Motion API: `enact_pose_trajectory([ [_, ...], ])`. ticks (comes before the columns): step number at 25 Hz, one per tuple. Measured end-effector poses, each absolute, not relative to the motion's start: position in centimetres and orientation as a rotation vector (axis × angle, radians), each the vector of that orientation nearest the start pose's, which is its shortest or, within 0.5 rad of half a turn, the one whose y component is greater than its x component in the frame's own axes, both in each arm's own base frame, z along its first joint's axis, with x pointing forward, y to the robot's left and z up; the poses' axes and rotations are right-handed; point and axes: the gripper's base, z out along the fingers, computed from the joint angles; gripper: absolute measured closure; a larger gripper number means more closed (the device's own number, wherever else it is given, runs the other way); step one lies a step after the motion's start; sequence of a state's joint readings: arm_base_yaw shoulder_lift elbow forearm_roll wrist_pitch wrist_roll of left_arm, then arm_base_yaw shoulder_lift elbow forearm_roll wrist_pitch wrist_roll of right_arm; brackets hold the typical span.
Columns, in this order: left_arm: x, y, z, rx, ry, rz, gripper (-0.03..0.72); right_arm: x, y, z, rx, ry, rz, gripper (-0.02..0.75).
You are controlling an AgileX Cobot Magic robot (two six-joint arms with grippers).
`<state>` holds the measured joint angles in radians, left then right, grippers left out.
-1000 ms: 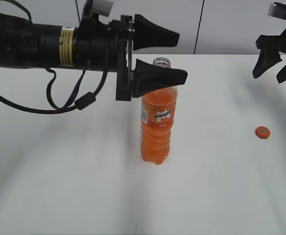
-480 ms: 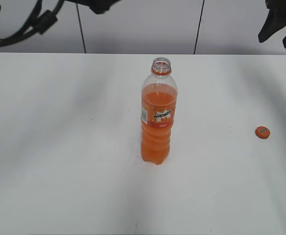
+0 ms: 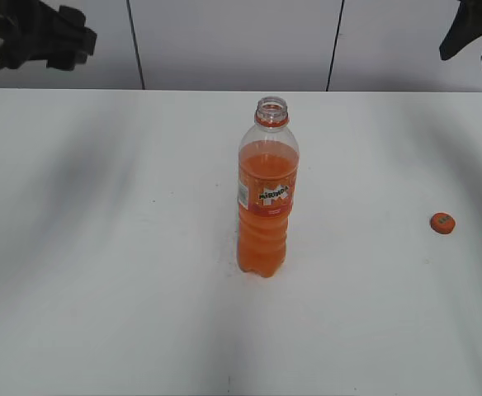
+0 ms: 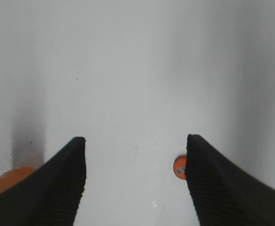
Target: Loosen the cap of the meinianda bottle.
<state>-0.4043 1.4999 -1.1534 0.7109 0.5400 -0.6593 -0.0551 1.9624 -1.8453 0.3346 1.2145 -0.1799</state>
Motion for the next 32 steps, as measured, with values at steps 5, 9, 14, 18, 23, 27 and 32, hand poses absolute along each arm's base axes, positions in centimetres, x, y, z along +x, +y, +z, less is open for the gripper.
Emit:
enact_pose_trajectory([
  [5, 31.7, -8.2, 30.9, 0.116, 2.391, 0.069, 0.104, 42.5, 0.5, 30.2, -0.082, 2.753, 0.406, 0.243],
  [9, 31.8, -5.0, 31.2, -0.001, 2.528, 0.079, 0.104, 42.5, 0.5, 30.2, -0.082, 2.754, 0.404, 0.243],
  [14, 31.0, -1.8, 30.3, -0.091, 2.726, 0.124, 0.110, 41.7, 0.3, 31.8, -0.095, 2.724, 0.366, 0.243],
  [18, 30.1, -0.3, 30.0, -0.145, 2.843, 0.108, 0.115, 39.4, 0.1, 33.5, -0.109, 2.708, 0.308, 0.243],
  [23, 29.2, 0.1, 29.8, -0.119, 2.939, 0.105, 0.125, 34.6, 0.3, 34.3, -0.107, 2.734, 0.300, 0.243],
  [27, 28.5, 0.1, 30.8, -0.110, 2.911, 0.093, 0.126, 29.6, 0.6, 34.6, -0.106, 2.749, 0.302, 0.243],
  [32, 25.1, 0.1, 33.3, -0.110, 2.818, 0.086, 0.126, 23.4, 0.9, 34.4, -0.107, 2.740, 0.300, 0.243],
])
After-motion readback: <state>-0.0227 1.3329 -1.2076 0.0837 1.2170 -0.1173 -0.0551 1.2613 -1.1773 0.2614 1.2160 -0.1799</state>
